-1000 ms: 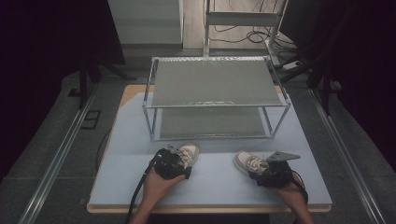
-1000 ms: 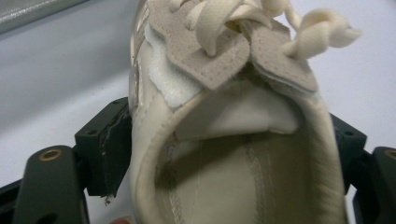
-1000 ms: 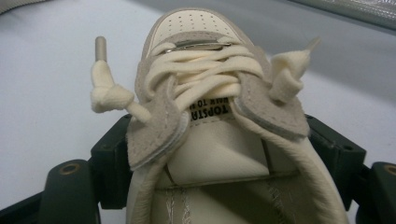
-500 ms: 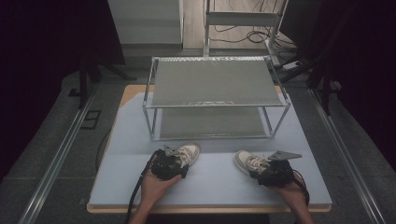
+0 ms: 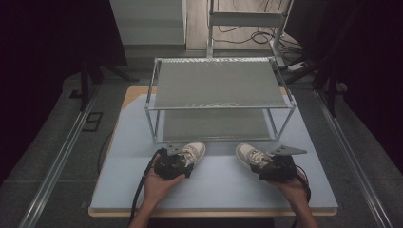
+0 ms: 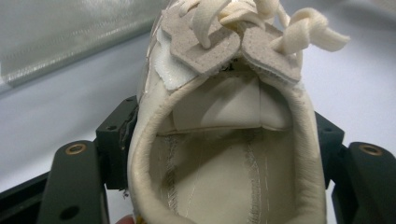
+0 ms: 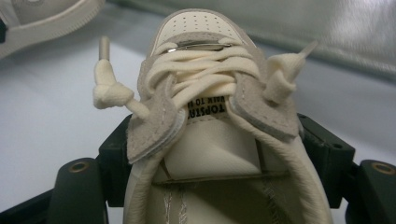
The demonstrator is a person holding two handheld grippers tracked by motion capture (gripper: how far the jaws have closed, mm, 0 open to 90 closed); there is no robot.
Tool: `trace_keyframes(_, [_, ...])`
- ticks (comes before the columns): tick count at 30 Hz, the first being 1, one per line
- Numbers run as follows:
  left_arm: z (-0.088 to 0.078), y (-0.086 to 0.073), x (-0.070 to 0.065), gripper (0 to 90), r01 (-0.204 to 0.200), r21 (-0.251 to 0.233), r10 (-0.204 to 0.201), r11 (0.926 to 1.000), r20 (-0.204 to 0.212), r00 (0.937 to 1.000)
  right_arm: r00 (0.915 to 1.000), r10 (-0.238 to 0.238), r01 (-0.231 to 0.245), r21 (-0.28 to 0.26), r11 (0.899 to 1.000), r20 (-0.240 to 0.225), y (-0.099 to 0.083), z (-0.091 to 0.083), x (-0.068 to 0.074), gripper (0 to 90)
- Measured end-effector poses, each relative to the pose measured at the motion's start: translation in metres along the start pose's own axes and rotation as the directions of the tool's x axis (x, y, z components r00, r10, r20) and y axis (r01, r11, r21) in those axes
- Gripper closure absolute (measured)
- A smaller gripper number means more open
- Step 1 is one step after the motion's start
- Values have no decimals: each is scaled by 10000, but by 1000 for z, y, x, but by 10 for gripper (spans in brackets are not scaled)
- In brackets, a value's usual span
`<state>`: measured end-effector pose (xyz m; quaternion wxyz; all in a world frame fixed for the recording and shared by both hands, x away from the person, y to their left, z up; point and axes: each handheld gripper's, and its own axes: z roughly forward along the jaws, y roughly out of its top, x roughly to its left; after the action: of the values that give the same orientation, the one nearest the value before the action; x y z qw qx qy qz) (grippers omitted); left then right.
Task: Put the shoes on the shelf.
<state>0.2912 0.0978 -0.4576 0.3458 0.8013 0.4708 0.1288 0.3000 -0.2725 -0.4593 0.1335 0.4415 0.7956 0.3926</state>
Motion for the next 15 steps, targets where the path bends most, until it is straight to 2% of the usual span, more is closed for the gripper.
trace_keyframes(11, [4,15,2,298,-61,-67,62,10000,33,10000,9999,72,-73,-86,9999,-116,27,20,6,279])
trace_keyframes(15, [7,19,3,298,-6,-73,6,10000,70,10000,10000,54,-54,-110,9999,-19,35,25,8,279])
